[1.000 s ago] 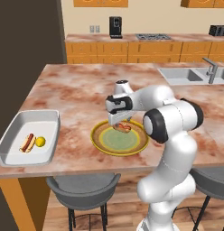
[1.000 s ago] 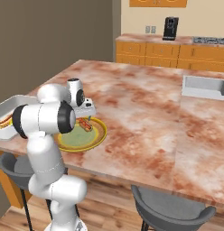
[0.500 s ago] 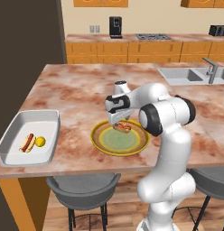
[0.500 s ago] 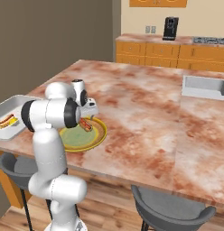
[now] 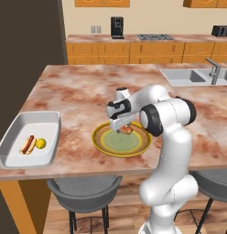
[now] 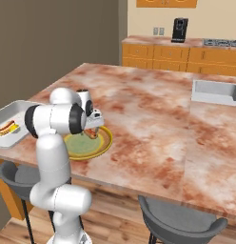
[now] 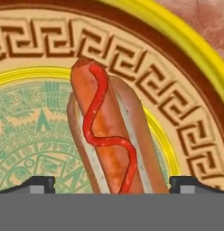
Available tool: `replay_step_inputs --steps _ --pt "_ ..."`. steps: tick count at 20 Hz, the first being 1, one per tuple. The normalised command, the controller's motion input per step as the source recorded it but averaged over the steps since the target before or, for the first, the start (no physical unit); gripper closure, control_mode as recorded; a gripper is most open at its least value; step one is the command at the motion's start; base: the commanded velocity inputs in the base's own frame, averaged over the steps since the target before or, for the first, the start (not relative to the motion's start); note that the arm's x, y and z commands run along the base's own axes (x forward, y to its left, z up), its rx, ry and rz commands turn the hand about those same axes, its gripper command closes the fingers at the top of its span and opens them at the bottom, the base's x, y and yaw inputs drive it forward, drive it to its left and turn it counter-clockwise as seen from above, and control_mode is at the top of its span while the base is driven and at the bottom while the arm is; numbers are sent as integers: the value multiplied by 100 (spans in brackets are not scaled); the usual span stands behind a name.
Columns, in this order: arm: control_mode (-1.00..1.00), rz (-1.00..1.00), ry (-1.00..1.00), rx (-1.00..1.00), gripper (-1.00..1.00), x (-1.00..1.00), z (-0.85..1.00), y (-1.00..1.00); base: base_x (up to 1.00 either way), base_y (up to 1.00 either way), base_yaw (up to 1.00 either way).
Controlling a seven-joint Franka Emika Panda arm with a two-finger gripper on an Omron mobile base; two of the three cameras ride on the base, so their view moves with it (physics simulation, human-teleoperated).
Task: Place one cooked food and one vegetable from the large plate to each tupperware container.
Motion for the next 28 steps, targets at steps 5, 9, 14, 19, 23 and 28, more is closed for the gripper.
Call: replay_step_inputs --steps 5,9,14,19,23,28 --pt "-100 9 0 0 -100 6 -22 0 0 0 0" --pt "-100 6 0 0 100 0 -9 0 0 0 0" --pt "-100 3 0 0 100 0 -6 0 0 0 0" --pt "-100 -16 0 -7 100 -62 33 -1 0 0 0" --pt "-100 -39 -15 15 100 -100 100 0 0 0 0" --pt "-100 -32 -5 7 100 -100 85 11 0 0 0"
